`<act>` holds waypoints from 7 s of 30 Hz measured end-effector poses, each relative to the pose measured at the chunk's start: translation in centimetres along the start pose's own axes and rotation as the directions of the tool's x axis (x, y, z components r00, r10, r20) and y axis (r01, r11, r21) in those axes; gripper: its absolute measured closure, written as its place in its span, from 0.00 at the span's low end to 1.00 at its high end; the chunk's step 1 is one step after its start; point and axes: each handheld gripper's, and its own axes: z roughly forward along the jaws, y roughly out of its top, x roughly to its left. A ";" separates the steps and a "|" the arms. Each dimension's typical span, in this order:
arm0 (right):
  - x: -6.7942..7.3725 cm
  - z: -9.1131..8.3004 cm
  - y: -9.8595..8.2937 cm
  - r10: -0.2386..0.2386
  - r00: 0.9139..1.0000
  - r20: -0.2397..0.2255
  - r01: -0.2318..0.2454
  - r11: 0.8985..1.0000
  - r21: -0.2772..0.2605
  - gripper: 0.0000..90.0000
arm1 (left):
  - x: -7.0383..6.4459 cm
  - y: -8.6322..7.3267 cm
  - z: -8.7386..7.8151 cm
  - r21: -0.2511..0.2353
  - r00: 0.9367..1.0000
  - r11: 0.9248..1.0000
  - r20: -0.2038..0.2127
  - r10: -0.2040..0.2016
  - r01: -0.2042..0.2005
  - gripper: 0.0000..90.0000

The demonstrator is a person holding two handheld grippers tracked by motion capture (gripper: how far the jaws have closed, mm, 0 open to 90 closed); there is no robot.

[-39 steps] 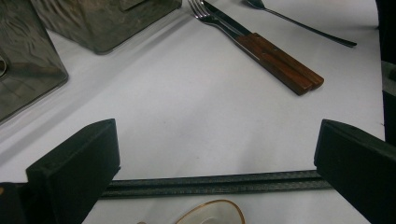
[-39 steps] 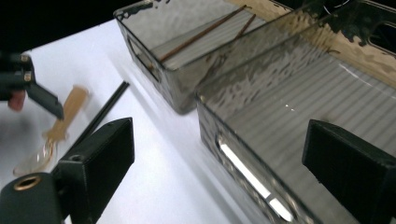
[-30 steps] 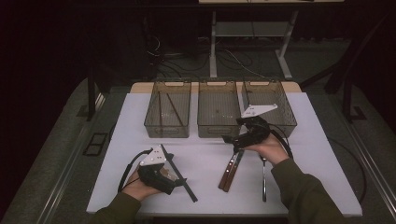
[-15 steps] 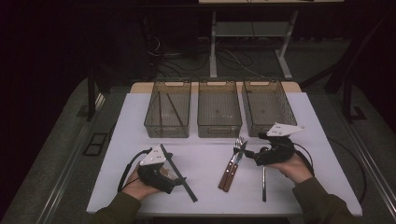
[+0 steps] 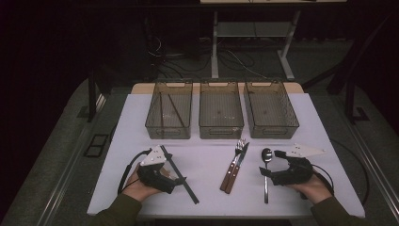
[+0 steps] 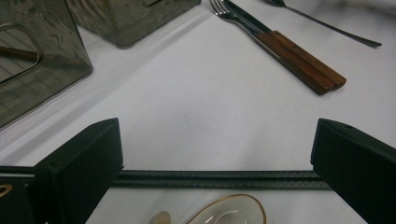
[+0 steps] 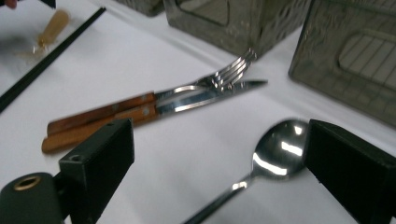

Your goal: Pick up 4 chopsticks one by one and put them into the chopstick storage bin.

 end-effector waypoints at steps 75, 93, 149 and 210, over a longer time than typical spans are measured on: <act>0.4 0.0 -1.4 0.016 1.000 0.006 -0.016 0.999 0.047 0.10 | 8.4 0.8 2.0 0.196 0.958 0.971 -0.277 -0.076 0.134 1.00; 0.5 0.0 -1.4 0.018 1.000 0.005 -0.018 0.999 0.048 0.10 | 7.9 1.8 3.5 0.214 0.969 0.971 -0.243 -0.051 0.105 1.00; 0.5 -0.1 -1.4 0.019 1.000 0.014 -0.019 0.999 0.047 0.10 | 5.6 4.7 7.1 0.197 0.961 0.967 -0.252 -0.110 0.163 0.66; 0.5 -0.3 -1.4 0.016 1.000 0.012 -0.017 0.999 0.044 0.10 | 6.1 5.0 8.5 0.191 0.961 0.964 -0.239 -0.136 0.184 0.84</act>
